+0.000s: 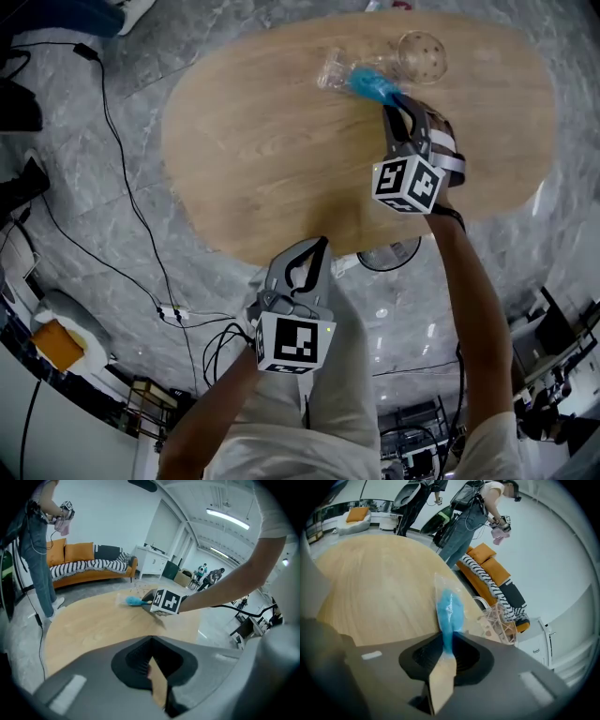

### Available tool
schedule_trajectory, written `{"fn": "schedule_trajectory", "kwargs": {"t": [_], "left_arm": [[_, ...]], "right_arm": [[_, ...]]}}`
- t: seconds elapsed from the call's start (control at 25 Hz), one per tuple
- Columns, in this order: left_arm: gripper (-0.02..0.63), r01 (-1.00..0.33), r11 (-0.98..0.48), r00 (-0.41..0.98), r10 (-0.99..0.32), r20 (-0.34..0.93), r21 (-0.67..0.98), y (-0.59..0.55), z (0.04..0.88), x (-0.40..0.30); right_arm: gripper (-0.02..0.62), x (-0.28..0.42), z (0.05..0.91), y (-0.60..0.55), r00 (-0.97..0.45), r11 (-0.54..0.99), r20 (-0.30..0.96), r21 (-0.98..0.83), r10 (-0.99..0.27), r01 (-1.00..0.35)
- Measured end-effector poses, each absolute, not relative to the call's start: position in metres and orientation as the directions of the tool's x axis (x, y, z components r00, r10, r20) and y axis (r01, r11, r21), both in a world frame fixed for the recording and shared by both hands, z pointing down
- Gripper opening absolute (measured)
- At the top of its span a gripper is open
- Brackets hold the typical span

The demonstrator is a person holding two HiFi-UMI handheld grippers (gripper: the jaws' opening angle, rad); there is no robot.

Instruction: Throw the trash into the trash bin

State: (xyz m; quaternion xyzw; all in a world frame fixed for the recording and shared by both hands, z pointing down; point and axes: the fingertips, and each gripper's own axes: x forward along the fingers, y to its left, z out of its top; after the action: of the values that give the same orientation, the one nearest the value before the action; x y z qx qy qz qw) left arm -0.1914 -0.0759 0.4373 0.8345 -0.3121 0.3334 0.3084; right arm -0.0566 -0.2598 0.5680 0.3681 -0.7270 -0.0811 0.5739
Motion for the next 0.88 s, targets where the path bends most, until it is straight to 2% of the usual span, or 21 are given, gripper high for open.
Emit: {"fn": "schedule_trajectory", "kwargs": {"t": [0.08, 0.16, 0.44, 0.88], "left_arm": [[0.000, -0.729, -0.612, 0.581, -0.314, 0.751, 0.308, -0.075, 0.439, -0.191], [0.000, -0.729, -0.611, 0.580, -0.314, 0.752, 0.307, -0.076, 0.441, -0.191], [0.000, -0.708, -0.640, 0.592, -0.306, 0.746, 0.299, -0.067, 0.439, -0.182], [0.000, -0.657, -0.701, 0.614, -0.283, 0.737, 0.278, -0.033, 0.423, -0.134]], "right_arm": [[0.057, -0.055, 0.570, -0.257, -0.068, 0.715, 0.777, 0.537, -0.626, -0.448], [0.051, -0.056, 0.569, -0.255, -0.076, 0.711, 0.777, 0.525, -0.624, -0.468], [0.044, -0.058, 0.562, -0.226, -0.114, 0.702, 0.784, 0.468, -0.610, -0.536], [0.041, -0.003, 0.534, -0.165, -0.092, 0.617, 0.776, 0.418, -0.624, -0.666]]}}
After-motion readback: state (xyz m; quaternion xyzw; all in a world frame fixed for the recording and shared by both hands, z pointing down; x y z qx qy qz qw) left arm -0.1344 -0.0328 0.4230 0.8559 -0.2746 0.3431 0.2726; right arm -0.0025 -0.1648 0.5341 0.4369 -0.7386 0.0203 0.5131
